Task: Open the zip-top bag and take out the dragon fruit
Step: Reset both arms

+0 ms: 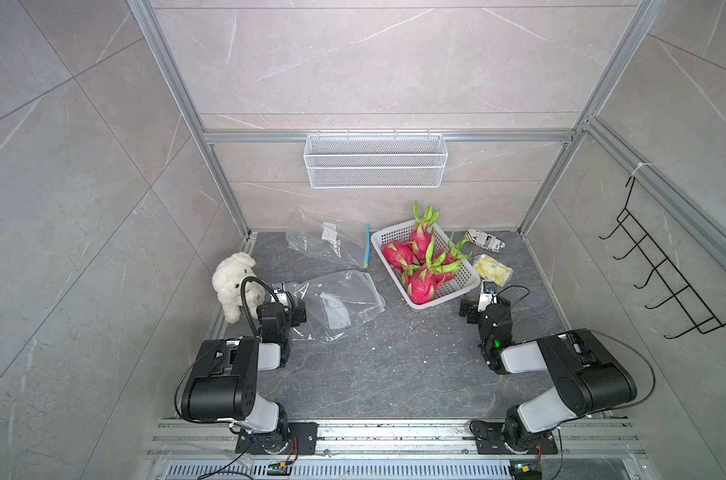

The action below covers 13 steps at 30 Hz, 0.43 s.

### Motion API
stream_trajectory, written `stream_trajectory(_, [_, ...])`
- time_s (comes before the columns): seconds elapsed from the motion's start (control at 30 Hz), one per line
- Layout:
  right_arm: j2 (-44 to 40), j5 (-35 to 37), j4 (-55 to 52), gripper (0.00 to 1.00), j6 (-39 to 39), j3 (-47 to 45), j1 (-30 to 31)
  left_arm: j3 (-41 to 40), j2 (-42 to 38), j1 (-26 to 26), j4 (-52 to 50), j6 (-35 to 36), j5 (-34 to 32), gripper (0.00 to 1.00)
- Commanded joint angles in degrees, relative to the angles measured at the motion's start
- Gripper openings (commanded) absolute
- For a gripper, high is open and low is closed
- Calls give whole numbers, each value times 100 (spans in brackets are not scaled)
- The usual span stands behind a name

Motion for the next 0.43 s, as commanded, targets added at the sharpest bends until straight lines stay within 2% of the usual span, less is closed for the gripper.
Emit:
stream_trajectory(0.0, [-80, -46, -106, 99, 101, 98, -21, 146, -21, 45, 107, -102, 98, 100])
stream_trajectory(0.4, [-88, -74, -144, 99, 108, 111, -30, 138, -21, 55, 100, -106, 91, 100])
